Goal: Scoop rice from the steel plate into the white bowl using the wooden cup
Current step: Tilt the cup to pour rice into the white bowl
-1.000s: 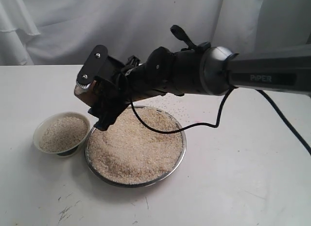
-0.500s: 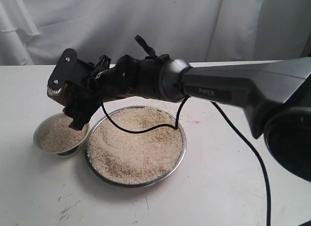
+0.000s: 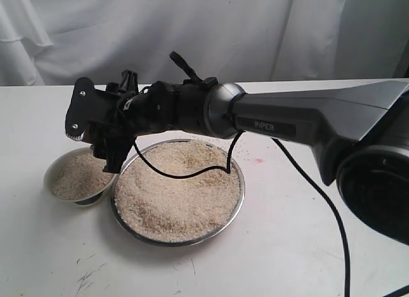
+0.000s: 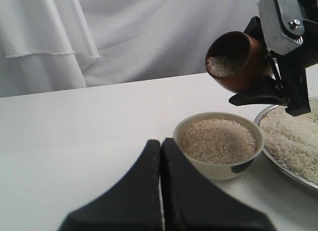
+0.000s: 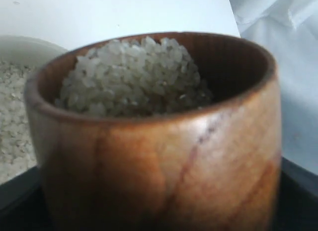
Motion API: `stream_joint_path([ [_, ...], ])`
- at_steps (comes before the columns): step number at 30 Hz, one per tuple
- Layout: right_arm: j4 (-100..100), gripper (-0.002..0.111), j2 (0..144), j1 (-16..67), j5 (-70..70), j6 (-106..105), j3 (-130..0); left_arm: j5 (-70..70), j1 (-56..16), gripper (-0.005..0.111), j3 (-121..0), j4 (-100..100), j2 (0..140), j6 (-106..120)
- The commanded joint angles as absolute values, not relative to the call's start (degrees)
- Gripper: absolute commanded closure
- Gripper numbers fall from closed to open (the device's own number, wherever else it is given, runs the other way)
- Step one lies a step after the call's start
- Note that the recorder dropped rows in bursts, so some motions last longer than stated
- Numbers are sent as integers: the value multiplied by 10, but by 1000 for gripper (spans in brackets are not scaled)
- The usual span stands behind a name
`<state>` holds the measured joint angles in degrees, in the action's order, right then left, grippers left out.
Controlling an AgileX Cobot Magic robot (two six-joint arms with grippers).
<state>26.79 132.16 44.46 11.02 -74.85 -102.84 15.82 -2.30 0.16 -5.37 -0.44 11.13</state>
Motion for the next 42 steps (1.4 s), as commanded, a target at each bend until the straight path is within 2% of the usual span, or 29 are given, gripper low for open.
stream_joint_path([
  [1, 226, 108, 1316, 445, 82, -756, -1032, 152, -27, 107, 0, -54, 0, 109],
  [24, 129, 108, 1349, 444, 15, -782, -1032, 152, -27, 107, 0, -54, 0, 109],
  [42, 117, 108, 1349, 444, -12, -883, -1032, 152, -27, 107, 0, -54, 0, 109],
])
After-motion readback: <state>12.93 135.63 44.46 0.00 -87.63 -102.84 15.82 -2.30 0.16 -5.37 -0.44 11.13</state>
